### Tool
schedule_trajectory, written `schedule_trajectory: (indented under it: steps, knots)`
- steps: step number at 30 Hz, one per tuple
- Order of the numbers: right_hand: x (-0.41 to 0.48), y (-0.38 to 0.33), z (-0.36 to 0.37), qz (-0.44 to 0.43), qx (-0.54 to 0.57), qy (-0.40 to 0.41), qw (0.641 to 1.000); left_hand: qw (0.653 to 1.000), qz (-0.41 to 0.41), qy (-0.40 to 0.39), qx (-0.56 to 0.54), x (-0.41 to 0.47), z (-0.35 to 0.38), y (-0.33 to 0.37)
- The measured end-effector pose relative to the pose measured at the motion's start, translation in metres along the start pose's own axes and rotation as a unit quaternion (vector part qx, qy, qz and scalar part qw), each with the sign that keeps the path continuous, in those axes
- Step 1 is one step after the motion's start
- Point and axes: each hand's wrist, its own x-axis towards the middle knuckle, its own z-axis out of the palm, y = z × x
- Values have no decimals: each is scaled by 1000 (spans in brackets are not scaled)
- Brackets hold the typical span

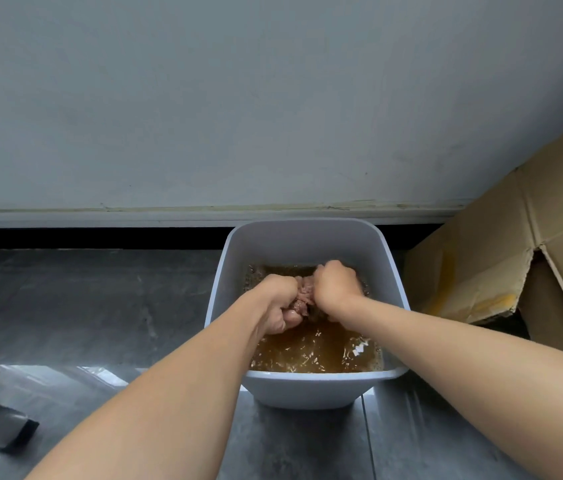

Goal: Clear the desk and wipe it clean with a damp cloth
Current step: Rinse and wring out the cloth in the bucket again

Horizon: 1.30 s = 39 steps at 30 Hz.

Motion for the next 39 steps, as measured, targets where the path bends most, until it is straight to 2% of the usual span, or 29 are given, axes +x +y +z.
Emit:
schedule_trajectory:
  steps: [3,6,7,8,11,12,13,16,20,23,26,29,33,35,39]
  knots:
    - [21,11,3,-6,-53,-15,998,993,63,57,79,8,1,-1]
    - [29,14,19,-52,-165,-116,978,983,96,83,129,21,-4,-7]
    - [31,17,23,-60,-205,-142,967,975,101,85,181,26,-5,-10]
    - [31,21,24,-67,-238,-162,955,954,98,95,268,29,-7,-14]
    - [26,24,22,-70,-305,-199,929,856,88,105,499,32,-10,-22]
    - [25,24,21,-71,-307,-213,925,841,83,91,526,33,-10,-23]
    - [25,23,22,-66,-295,-226,926,841,78,73,530,33,-10,-23]
    - [22,20,23,-30,-216,-238,947,892,68,47,444,21,-4,-18]
    - [9,7,28,55,29,-170,984,970,32,87,226,28,-4,-15]
    - [-6,-11,34,79,116,-108,984,988,5,147,43,34,-11,-11]
    - [-12,-21,32,18,82,-76,993,987,-40,112,-109,32,-19,-6]
    - [-1,-17,21,-25,40,-38,998,993,-50,38,-98,19,-12,1]
    - [17,0,-2,1,35,11,999,996,-40,-33,-71,4,4,6]
    - [15,0,-3,-5,26,-11,1000,997,-34,-20,-64,5,2,6]
    - [0,-13,12,-40,-9,-103,994,996,-20,77,-51,6,-13,3]
